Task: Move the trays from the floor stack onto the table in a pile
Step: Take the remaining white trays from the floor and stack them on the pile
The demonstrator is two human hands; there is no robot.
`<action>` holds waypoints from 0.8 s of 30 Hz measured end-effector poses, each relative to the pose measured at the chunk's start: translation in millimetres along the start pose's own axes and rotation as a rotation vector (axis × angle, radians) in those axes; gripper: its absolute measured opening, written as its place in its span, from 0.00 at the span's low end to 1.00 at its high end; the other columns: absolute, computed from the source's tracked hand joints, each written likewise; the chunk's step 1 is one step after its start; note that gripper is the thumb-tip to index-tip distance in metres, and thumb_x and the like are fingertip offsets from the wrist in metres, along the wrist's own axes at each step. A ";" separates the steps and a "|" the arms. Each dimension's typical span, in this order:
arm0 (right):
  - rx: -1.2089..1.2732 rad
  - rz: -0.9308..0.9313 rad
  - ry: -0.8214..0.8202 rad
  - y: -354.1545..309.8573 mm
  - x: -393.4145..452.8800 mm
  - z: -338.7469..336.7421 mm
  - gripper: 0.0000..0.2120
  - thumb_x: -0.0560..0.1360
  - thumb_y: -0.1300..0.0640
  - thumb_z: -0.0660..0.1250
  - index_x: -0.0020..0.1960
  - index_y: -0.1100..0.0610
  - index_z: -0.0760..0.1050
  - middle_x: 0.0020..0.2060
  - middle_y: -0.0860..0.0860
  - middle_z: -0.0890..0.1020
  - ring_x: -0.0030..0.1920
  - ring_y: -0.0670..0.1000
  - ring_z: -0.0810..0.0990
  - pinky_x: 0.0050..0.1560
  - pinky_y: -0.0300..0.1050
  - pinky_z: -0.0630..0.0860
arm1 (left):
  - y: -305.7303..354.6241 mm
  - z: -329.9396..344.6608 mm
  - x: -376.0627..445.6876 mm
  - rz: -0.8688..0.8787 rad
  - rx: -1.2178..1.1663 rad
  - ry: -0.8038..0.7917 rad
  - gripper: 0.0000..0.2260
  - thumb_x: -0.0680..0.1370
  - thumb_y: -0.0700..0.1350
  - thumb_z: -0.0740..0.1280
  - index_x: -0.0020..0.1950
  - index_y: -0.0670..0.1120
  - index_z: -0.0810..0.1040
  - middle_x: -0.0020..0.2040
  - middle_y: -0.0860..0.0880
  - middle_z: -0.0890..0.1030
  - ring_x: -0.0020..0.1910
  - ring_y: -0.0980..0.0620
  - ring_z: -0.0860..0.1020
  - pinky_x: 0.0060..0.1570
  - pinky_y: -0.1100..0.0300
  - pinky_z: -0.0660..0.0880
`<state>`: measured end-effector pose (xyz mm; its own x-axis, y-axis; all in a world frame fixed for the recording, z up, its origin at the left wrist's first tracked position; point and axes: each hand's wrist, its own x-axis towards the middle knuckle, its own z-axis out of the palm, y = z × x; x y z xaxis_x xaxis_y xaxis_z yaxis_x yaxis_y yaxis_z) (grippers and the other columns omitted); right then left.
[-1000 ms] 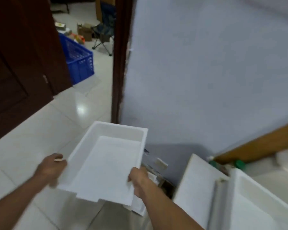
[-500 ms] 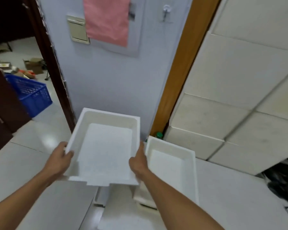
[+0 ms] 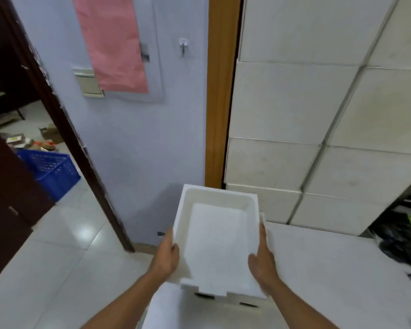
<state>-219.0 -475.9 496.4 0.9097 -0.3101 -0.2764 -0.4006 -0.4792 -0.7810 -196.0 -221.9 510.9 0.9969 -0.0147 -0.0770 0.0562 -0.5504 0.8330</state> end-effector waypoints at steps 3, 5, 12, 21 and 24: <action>-0.086 0.096 0.010 27.4 3.0 -11.0 0.46 0.73 0.66 0.57 0.76 0.36 0.34 0.44 0.57 0.81 0.39 0.58 0.81 0.40 0.50 0.80 | 11.8 24.5 -0.3 -0.031 0.064 -0.075 0.23 0.80 0.35 0.55 0.75 0.46 0.58 0.62 0.51 0.70 0.60 0.51 0.72 0.61 0.62 0.66; -0.149 0.134 0.047 36.1 8.6 -19.4 0.45 0.74 0.64 0.58 0.76 0.38 0.34 0.44 0.56 0.78 0.37 0.55 0.79 0.36 0.48 0.76 | 17.0 36.5 6.1 -0.066 0.114 -0.078 0.21 0.81 0.39 0.56 0.74 0.48 0.58 0.60 0.50 0.73 0.54 0.51 0.73 0.57 0.59 0.72; -0.128 0.071 0.005 47.8 22.3 -28.7 0.44 0.75 0.68 0.58 0.78 0.46 0.35 0.70 0.58 0.64 0.57 0.55 0.75 0.53 0.45 0.75 | 18.2 56.9 16.6 -0.049 0.218 -0.087 0.17 0.80 0.36 0.55 0.69 0.44 0.64 0.62 0.43 0.73 0.54 0.50 0.73 0.55 0.60 0.71; -0.128 0.051 -0.085 58.9 34.6 -18.5 0.46 0.74 0.68 0.58 0.77 0.45 0.33 0.76 0.56 0.61 0.67 0.60 0.72 0.56 0.48 0.75 | 5.7 66.6 23.1 -0.173 0.353 -0.228 0.27 0.79 0.36 0.53 0.77 0.40 0.47 0.74 0.40 0.62 0.70 0.41 0.66 0.70 0.48 0.65; -0.173 0.046 -0.080 62.5 35.9 -13.9 0.47 0.75 0.68 0.59 0.77 0.45 0.31 0.75 0.57 0.61 0.65 0.60 0.73 0.53 0.48 0.76 | 2.2 72.9 22.9 -0.209 0.346 -0.248 0.29 0.79 0.35 0.54 0.77 0.41 0.45 0.73 0.39 0.63 0.69 0.40 0.67 0.70 0.47 0.67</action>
<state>-212.9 -528.4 445.5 0.8932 -0.2721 -0.3581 -0.4483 -0.6021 -0.6607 -177.0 -284.4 471.0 0.9206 -0.0502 -0.3872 0.1906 -0.8078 0.5578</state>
